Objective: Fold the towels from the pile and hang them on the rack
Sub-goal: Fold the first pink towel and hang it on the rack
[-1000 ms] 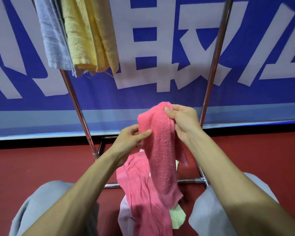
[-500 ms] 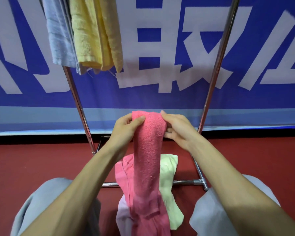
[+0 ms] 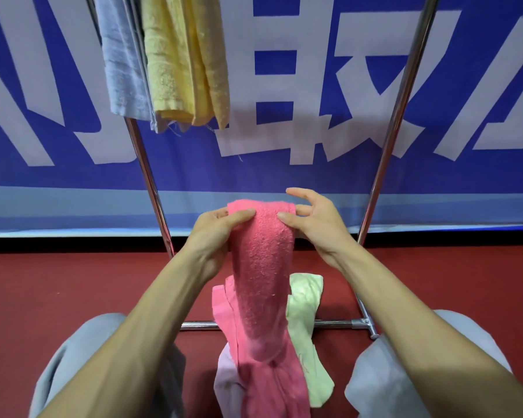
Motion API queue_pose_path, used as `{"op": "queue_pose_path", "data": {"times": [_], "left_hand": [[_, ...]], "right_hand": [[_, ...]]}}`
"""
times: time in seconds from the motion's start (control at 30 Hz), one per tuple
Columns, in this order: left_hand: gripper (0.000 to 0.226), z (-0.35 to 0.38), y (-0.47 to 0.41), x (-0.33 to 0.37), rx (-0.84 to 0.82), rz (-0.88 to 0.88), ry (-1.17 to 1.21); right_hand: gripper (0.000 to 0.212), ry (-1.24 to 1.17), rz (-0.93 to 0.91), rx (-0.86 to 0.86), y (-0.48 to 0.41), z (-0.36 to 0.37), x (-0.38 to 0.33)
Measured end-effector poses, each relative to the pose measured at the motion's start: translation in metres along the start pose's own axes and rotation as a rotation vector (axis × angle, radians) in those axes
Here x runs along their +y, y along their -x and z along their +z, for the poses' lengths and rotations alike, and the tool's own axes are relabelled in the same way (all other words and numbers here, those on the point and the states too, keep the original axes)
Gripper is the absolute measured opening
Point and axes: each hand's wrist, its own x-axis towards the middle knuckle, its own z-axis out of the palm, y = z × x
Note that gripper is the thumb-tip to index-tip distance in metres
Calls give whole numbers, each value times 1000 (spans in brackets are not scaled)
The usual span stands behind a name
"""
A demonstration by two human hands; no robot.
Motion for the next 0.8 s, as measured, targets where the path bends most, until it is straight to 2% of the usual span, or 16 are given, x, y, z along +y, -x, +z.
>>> {"op": "queue_pose_path", "data": {"times": [0.1,0.2,0.3,0.4,0.57,0.7,0.8], "left_hand": [[23,-2,0,-2,-59,48,-105],[20,0,-3,-7,-22,118,-154],[19,6,-4,-15,-28,145,-147],[23,13,-4,-26,-74,69,-156],[21,24,-6,-13,-68,105,-174],[17,44,-11,28,-116,227,-338],[16,60,-8,68,-186,280,-430]], "right_hand": [[45,-15,36,-48,2,-3,-2],[31,66,-23,-14,2,-7,-3],[30,10,-53,55,2,-9,-4],[31,-40,-35,120,1,-8,-5],[23,27,6,170,6,-20,-13],[12,315,-70,131,16,-42,-49],[31,731,-183,193,22,-59,-91]]}}
